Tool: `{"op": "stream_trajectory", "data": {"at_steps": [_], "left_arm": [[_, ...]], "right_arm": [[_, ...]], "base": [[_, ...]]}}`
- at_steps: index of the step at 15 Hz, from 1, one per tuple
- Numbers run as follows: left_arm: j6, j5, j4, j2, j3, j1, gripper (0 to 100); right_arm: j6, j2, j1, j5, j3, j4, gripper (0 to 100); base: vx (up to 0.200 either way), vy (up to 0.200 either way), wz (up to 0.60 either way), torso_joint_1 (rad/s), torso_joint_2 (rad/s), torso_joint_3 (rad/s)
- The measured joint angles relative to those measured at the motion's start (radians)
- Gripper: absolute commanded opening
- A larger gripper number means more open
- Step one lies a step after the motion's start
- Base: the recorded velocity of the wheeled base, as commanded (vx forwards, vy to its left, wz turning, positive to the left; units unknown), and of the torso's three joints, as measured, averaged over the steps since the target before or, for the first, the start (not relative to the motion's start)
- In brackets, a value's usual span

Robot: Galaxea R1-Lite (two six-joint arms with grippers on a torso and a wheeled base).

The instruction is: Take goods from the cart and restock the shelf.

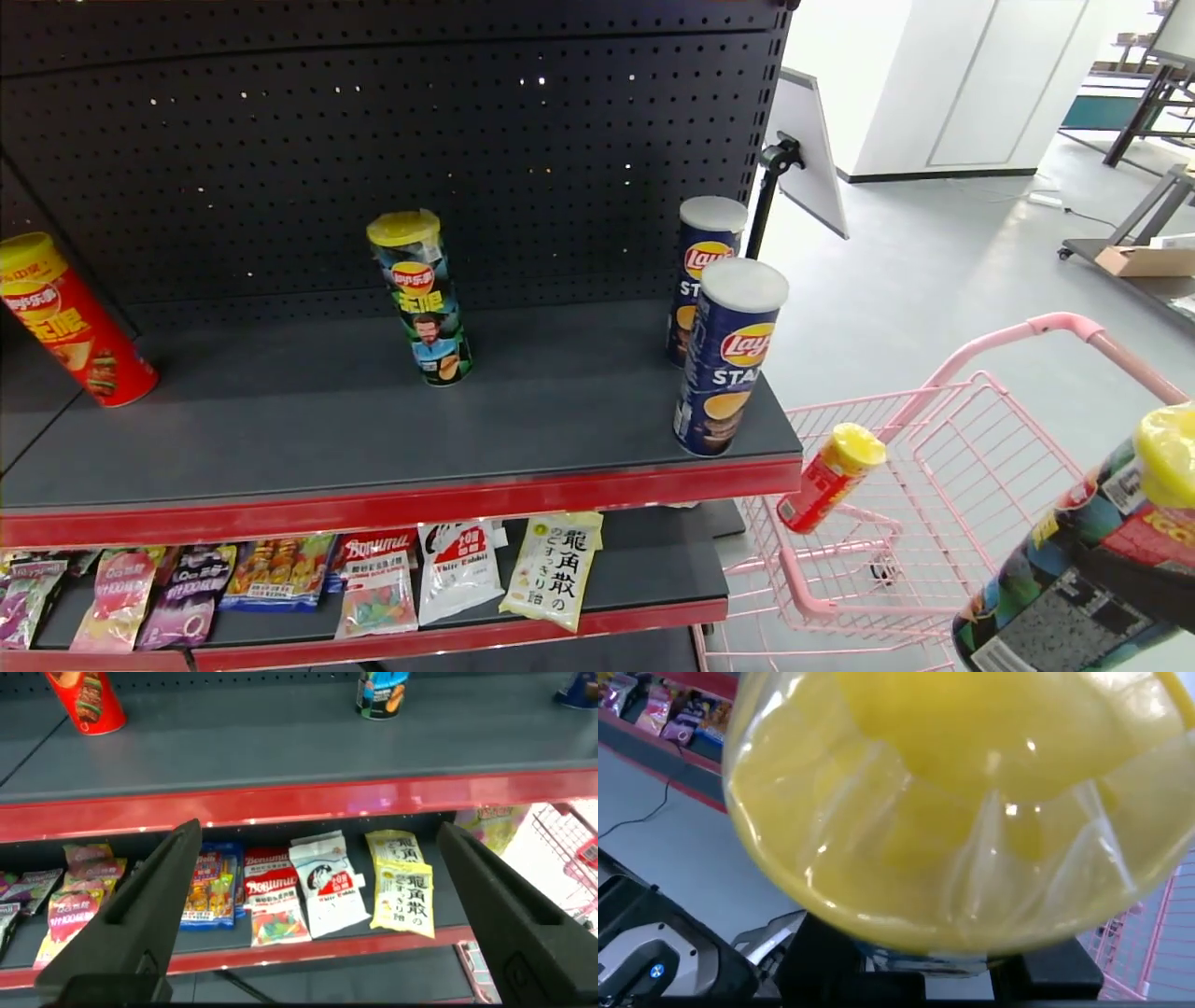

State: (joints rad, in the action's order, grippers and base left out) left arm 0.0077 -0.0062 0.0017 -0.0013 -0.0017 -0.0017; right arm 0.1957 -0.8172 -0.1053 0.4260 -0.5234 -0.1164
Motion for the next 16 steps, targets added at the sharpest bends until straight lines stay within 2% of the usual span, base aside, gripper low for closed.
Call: {"op": "stream_trajectory", "data": {"at_steps": [4,12,16], "left_arm": [[0.004,0.0,0.0,0.0,0.0,0.0,100],[0.005,0.0,0.0,0.0,0.0,-0.001,100],[0.005,0.0,0.0,0.0,0.0,-0.001,100]], "right_arm": [[-0.028,-0.019,-0.072,0.109,0.001,0.031,0],[-0.033,-0.06,-0.157,0.115,-0.012,0.083,0],[-0.032,-0.064,-0.171,0.115,-0.009,0.082,0]], "base": [[0.0,0.0,0.0,0.0,0.0,0.0],[0.0,0.2,0.0,0.008,0.0,0.002],[0.0,0.2,0.0,0.002,0.01,0.0]]}}
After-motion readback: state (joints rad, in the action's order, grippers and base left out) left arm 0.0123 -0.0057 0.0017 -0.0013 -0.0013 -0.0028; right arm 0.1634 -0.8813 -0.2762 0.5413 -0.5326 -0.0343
